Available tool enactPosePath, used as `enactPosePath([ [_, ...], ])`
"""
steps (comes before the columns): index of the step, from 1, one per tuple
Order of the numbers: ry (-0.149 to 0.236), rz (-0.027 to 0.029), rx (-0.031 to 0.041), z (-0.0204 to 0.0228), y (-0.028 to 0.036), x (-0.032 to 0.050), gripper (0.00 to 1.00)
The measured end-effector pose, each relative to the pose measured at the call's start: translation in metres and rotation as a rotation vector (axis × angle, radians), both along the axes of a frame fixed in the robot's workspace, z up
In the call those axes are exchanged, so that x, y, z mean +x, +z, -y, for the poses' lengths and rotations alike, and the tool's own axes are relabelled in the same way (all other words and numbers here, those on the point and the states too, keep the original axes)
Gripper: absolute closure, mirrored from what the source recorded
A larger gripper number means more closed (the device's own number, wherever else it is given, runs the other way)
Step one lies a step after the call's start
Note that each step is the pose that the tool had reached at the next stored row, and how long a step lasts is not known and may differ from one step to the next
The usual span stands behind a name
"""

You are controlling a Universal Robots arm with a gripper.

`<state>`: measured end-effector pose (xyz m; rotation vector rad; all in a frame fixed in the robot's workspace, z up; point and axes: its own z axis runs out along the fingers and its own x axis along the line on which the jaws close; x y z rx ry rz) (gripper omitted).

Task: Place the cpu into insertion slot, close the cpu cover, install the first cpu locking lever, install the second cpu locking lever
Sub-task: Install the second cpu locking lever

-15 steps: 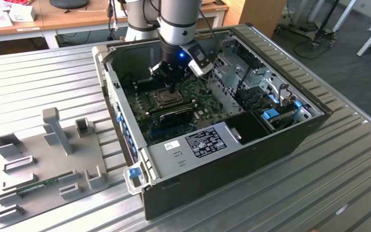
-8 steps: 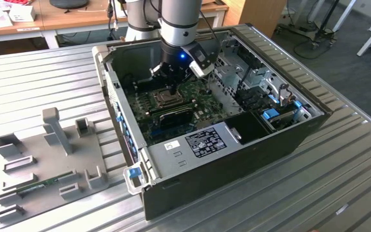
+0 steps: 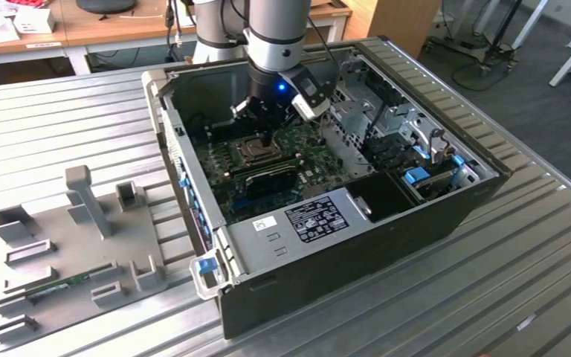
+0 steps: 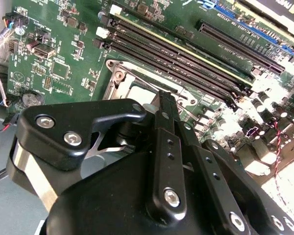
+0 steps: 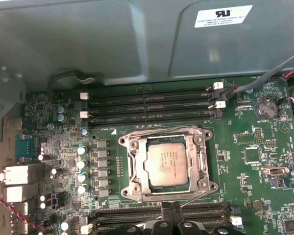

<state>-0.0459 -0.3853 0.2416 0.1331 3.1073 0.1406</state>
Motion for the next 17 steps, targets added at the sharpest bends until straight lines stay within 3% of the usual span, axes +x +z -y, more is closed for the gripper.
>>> enactPosePath([
  [8,0.000,0.0000,-0.0063,0.0004,-0.0003,-0.0028,0.90],
  [17,0.003,0.0000,-0.0177,0.0007,-0.0007,-0.0133,0.90],
])
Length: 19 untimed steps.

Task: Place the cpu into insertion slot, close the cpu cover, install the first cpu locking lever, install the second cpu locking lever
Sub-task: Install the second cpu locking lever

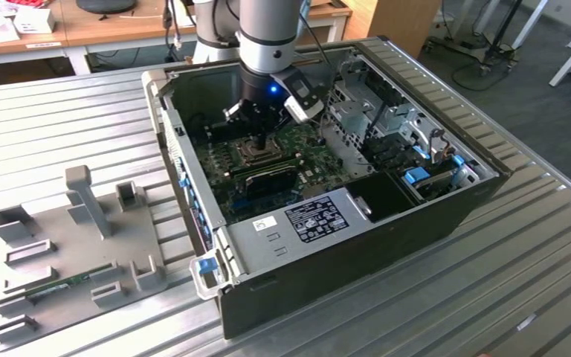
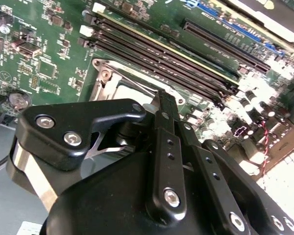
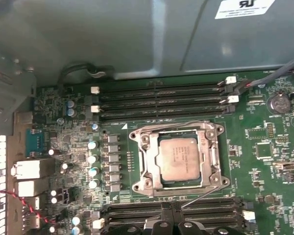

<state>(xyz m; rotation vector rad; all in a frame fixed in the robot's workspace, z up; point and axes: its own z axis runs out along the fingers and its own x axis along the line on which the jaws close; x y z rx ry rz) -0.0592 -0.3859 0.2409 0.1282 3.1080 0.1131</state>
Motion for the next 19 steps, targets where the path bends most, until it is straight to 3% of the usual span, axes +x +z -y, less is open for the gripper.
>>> enactPosePath([
  [5,0.001,0.0000,-0.0055,0.0000,-0.0008,-0.0048,0.90],
  [19,0.001,0.0000,-0.0070,0.0000,-0.0028,-0.0075,0.90],
])
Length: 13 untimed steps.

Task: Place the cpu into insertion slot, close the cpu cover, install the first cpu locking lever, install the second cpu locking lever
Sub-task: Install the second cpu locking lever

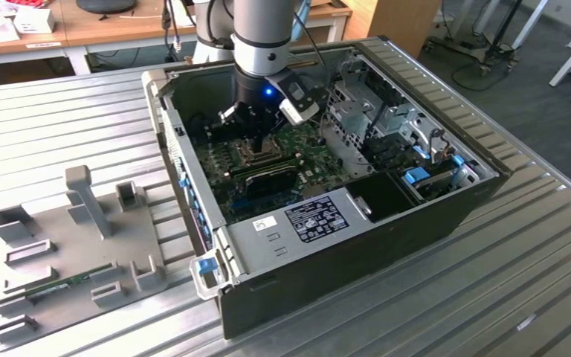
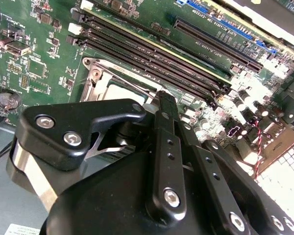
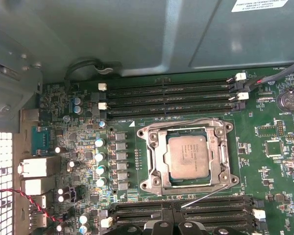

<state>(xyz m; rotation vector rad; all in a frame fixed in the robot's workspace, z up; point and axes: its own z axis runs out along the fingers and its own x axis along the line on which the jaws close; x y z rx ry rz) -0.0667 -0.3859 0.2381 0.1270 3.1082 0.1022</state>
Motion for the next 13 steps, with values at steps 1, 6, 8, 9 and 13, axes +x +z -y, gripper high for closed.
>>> enactPosePath([
  [1,0.000,0.0000,0.0000,0.0000,0.0000,0.0000,0.90],
  [6,0.000,0.0000,0.0000,0.0000,-0.0002,0.0000,0.90],
  [8,0.000,0.0000,-0.0001,0.0000,-0.0002,0.0000,0.90],
  [9,0.000,0.0000,0.0000,0.0000,-0.0002,0.0000,0.90],
  [13,0.000,0.0000,0.0000,0.0000,-0.0003,0.0000,0.90],
])
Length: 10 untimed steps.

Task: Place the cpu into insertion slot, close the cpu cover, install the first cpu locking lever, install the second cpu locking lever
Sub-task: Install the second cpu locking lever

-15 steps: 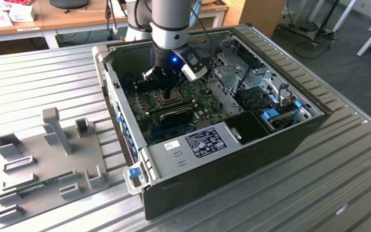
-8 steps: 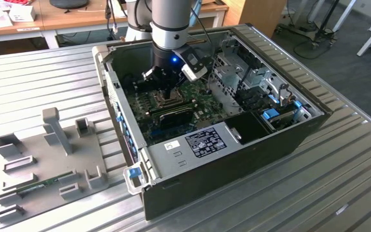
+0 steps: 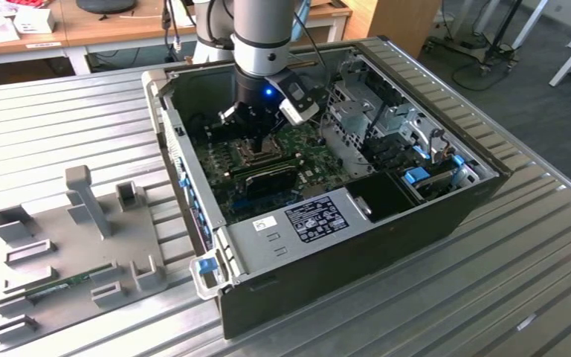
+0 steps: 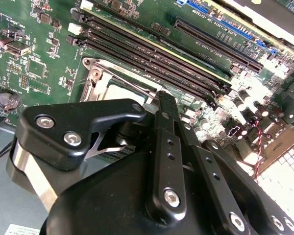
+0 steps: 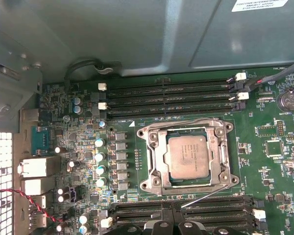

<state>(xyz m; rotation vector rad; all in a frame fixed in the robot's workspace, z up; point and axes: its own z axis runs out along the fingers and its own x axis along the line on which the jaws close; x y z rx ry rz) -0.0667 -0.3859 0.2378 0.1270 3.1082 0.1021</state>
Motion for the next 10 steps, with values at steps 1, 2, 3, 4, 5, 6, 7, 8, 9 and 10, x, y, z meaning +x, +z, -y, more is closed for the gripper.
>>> enactPosePath([
  [1,0.000,0.0000,0.0000,0.0000,0.0000,0.0000,0.90],
  [2,0.000,0.0001,0.0001,0.0000,-0.0001,0.0000,0.90],
  [3,0.000,0.0001,0.0002,0.0000,-0.0004,0.0000,0.90],
  [4,0.000,0.0002,0.0003,0.0000,-0.0006,0.0000,0.90],
  [5,0.000,0.0001,0.0001,0.0000,-0.0008,-0.0001,0.90],
  [6,0.000,0.0001,0.0000,0.0000,-0.0010,-0.0002,0.90],
  [7,0.000,0.0001,0.0002,0.0000,-0.0014,-0.0002,0.90],
  [8,0.000,0.0003,0.0003,-0.0001,-0.0019,-0.0003,0.90],
  [9,0.000,0.0002,0.0002,0.0000,-0.0026,-0.0006,0.90],
  [10,0.000,0.0001,0.0000,0.0000,-0.0035,-0.0010,0.90],
])
